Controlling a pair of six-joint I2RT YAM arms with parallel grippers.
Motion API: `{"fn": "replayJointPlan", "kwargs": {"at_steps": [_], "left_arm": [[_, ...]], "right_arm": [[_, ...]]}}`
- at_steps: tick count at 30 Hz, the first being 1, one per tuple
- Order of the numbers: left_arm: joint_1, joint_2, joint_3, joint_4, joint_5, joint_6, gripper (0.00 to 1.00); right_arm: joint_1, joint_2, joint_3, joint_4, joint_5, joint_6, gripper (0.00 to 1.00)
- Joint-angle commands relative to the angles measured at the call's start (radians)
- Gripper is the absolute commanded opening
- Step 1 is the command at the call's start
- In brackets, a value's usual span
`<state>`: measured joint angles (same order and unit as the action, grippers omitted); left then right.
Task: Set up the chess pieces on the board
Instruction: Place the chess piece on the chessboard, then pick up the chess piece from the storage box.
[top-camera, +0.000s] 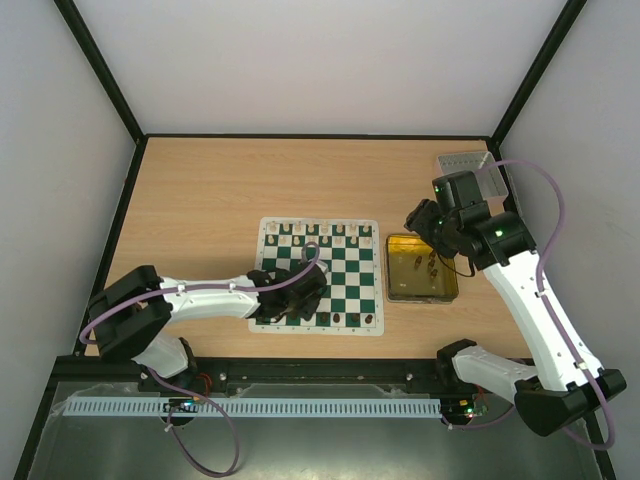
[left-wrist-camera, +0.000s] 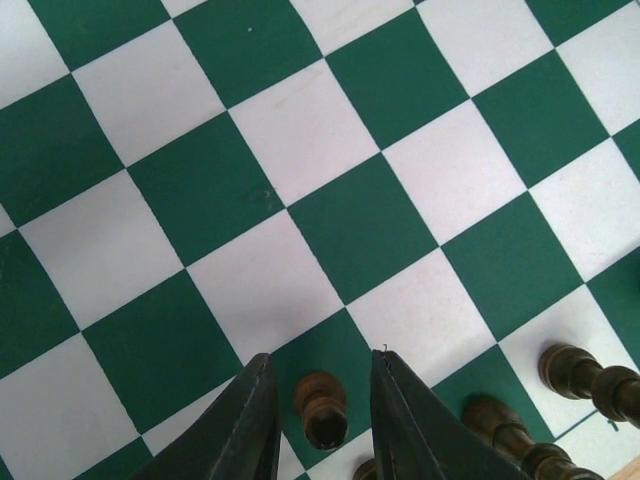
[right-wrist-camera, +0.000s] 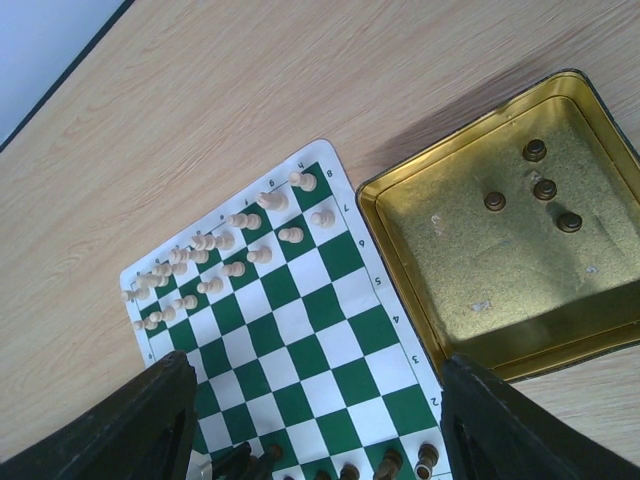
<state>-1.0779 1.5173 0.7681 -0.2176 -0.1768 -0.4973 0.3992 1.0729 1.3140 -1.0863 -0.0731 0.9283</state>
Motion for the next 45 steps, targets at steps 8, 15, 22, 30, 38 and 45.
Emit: {"fn": "replayJointPlan", "kwargs": {"at_steps": [8, 15, 22, 30, 38, 45], "left_arm": [[0.008, -0.070, 0.117, -0.060, 0.070, 0.010, 0.29], [0.066, -0.151, 0.211, -0.164, 0.190, 0.020, 0.63], [0.145, -0.253, 0.192, -0.288, 0.204, 0.067, 0.85], [0.166, -0.366, 0.104, -0.322, 0.128, 0.107, 0.86], [0.168, -0.355, 0.094, -0.312, 0.118, 0.102, 0.85], [0.168, -0.364, 0.085, -0.300, 0.128, 0.101, 0.85]], "right_arm": [[-0.003, -0.010, -0.024, -0.014, 0.025, -0.008, 0.63], [-0.005, 0.087, -0.134, -0.039, 0.011, -0.069, 0.58], [-0.056, 0.212, -0.187, 0.023, 0.015, -0.118, 0.53], [-0.207, 0.363, -0.214, 0.096, -0.028, -0.192, 0.36], [-0.301, 0.489, -0.261, 0.226, -0.156, -0.161, 0.28], [-0.326, 0.565, -0.242, 0.270, -0.164, -0.168, 0.28]]}}
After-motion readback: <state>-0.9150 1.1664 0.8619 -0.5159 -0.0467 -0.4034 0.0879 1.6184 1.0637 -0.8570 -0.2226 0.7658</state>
